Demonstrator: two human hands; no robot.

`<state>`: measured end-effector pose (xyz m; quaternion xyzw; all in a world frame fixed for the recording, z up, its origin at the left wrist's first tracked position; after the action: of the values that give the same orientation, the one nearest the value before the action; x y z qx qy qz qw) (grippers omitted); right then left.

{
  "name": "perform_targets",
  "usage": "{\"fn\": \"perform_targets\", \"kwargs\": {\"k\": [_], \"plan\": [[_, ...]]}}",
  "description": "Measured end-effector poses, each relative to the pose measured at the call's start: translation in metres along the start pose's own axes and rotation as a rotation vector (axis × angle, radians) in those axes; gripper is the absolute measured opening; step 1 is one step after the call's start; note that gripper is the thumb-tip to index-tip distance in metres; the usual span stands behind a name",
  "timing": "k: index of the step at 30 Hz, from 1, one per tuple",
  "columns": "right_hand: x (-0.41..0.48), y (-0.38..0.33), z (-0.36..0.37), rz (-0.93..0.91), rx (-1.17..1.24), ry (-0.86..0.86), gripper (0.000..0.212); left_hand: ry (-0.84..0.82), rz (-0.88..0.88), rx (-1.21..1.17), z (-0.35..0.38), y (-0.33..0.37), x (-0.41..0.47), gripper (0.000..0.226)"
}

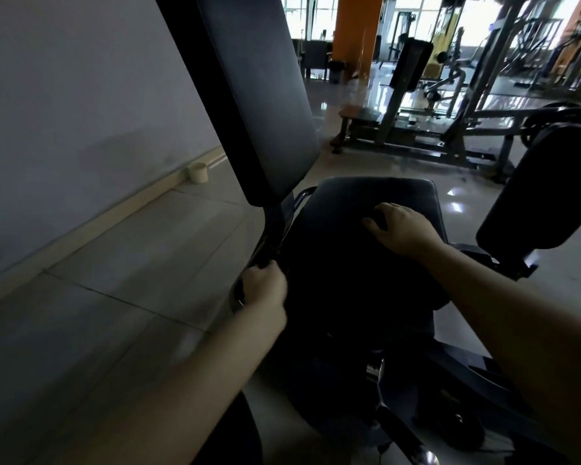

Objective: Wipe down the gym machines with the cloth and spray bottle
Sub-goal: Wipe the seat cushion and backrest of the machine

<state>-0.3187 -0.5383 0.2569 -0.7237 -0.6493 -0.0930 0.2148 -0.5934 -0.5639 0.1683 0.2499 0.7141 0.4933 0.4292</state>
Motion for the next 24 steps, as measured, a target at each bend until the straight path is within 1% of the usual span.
{"fn": "perform_targets", "kwargs": {"k": [2, 4, 5, 6, 7, 9, 10, 12, 13, 14, 15, 16, 17, 18, 19, 20, 21, 22, 24], "plan": [[-0.010, -0.017, -0.013, -0.053, 0.090, 0.123, 0.035, -0.004, -0.118, -0.085, -0.014, 0.005, 0.022, 0.030], [-0.030, -0.048, -0.024, -0.083, 0.271, 0.288, 0.020, -0.116, -0.178, -0.193, -0.015, 0.018, 0.024, 0.023], [-0.042, -0.065, -0.025, -0.047, 0.388, 0.296, 0.015, -0.184, -0.201, -0.254, -0.012, 0.026, 0.020, 0.024], [-0.053, -0.083, -0.020, 0.034, 0.531, 0.229, 0.013, -0.254, -0.230, -0.326, -0.008, 0.037, 0.012, 0.026], [-0.064, -0.099, -0.010, 0.161, 0.685, 0.106, 0.014, -0.333, -0.254, -0.399, -0.002, 0.049, 0.004, 0.030], [-0.087, -0.121, 0.012, 0.498, 0.963, -0.201, 0.033, -0.486, -0.269, -0.526, 0.008, 0.071, -0.014, 0.038], [-0.097, -0.129, 0.020, 0.636, 1.082, -0.338, 0.044, -0.525, -0.260, -0.571, 0.011, 0.080, -0.021, 0.041], [-0.110, -0.142, 0.025, 0.789, 1.342, -0.521, 0.060, -0.608, -0.233, -0.626, 0.014, 0.090, -0.026, 0.043], [-0.112, -0.146, 0.024, 0.838, 1.494, -0.562, 0.061, -0.641, -0.224, -0.631, 0.017, 0.089, -0.024, 0.043], [-0.111, -0.146, 0.023, 0.880, 1.624, -0.545, 0.056, -0.652, -0.202, -0.598, 0.016, 0.088, -0.021, 0.043], [-0.108, -0.145, 0.019, 0.911, 1.703, -0.474, 0.046, -0.657, -0.163, -0.529, 0.016, 0.084, -0.015, 0.040], [-0.102, -0.138, 0.019, 0.925, 1.727, -0.350, 0.033, -0.623, -0.064, -0.409, 0.014, 0.081, -0.007, 0.032], [-0.097, -0.128, 0.019, 0.911, 1.692, -0.193, 0.021, -0.575, 0.086, -0.253, 0.012, 0.077, 0.004, 0.022], [-0.092, -0.116, 0.020, 0.853, 1.568, -0.021, 0.014, -0.545, 0.275, -0.075, 0.010, 0.073, 0.015, 0.014], [-0.089, -0.108, 0.017, 0.748, 1.366, 0.139, 0.015, -0.537, 0.462, 0.098, 0.009, 0.068, 0.023, 0.015], [-0.087, -0.104, 0.014, 0.611, 1.128, 0.266, 0.021, -0.543, 0.598, 0.242, 0.011, 0.061, 0.031, 0.021], [-0.087, -0.110, 0.012, 0.463, 0.907, 0.328, 0.028, -0.554, 0.654, 0.333, 0.011, 0.051, 0.039, 0.025], [-0.088, -0.122, 0.015, 0.320, 0.721, 0.340, 0.033, -0.567, 0.675, 0.374, 0.012, 0.044, 0.047, 0.025], [-0.090, -0.154, 0.024, 0.019, 0.377, 0.327, 0.035, -0.560, 0.696, 0.419, 0.010, 0.045, 0.057, 0.021]]}}
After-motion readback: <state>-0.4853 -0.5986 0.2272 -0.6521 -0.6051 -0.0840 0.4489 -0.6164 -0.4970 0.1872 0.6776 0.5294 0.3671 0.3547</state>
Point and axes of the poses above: each hand's wrist, its own x-axis towards the middle knuckle, its own z-axis out of the palm, y = z × x, the point moved 6 cm from there along x, towards the middle knuckle, and after that the axes turned 14 degrees about y, right-handed, at the moved point
